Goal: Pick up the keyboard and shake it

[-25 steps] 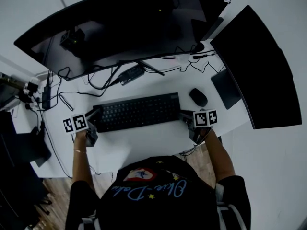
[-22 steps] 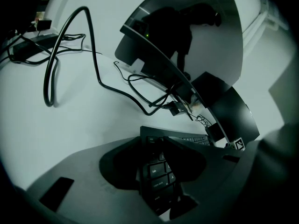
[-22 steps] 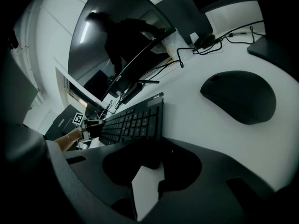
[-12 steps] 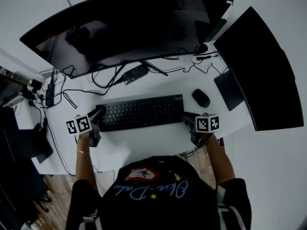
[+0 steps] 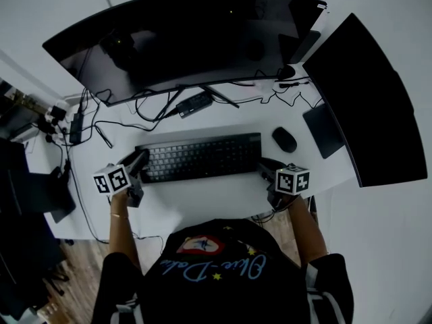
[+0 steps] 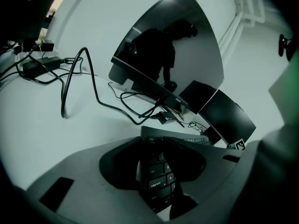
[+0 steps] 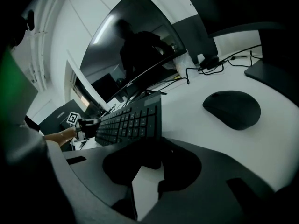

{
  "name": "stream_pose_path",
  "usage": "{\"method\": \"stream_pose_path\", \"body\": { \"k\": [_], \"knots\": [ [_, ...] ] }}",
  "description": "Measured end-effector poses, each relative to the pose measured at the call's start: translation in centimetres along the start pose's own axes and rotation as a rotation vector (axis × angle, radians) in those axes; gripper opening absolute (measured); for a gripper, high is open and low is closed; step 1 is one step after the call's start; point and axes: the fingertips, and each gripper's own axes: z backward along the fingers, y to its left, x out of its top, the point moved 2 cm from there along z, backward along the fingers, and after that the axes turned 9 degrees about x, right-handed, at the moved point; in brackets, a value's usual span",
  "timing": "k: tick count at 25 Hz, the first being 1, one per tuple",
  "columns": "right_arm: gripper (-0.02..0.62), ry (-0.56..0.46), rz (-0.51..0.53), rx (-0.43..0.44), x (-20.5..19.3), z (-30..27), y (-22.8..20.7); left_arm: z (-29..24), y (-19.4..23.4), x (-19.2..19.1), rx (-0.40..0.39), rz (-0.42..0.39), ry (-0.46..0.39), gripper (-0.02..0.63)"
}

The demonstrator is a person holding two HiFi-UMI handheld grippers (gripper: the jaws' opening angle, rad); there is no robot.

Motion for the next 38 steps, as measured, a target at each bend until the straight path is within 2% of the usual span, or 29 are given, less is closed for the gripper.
{"method": "stream_pose_path", "body": {
  "k": [13,20,38],
  "knots": [
    [0.084,-0.156,0.157,0.027,3.6,2.0,3.6,5.2,-2.9,4.1,-0.025,-0.082,-0.275,0.143],
    [0.084,-0.236,0.241,0.04,5.2,3.3,5.0,7.4,-4.5,5.5,-0.045,-0.135,-0.392,0.143],
    [0.084,-0.367,0.333,0.035,5.7,6.0,6.3,9.9,-7.3,6.0,-0.092,-0.208,-0.542,0.14]
  ]
}}
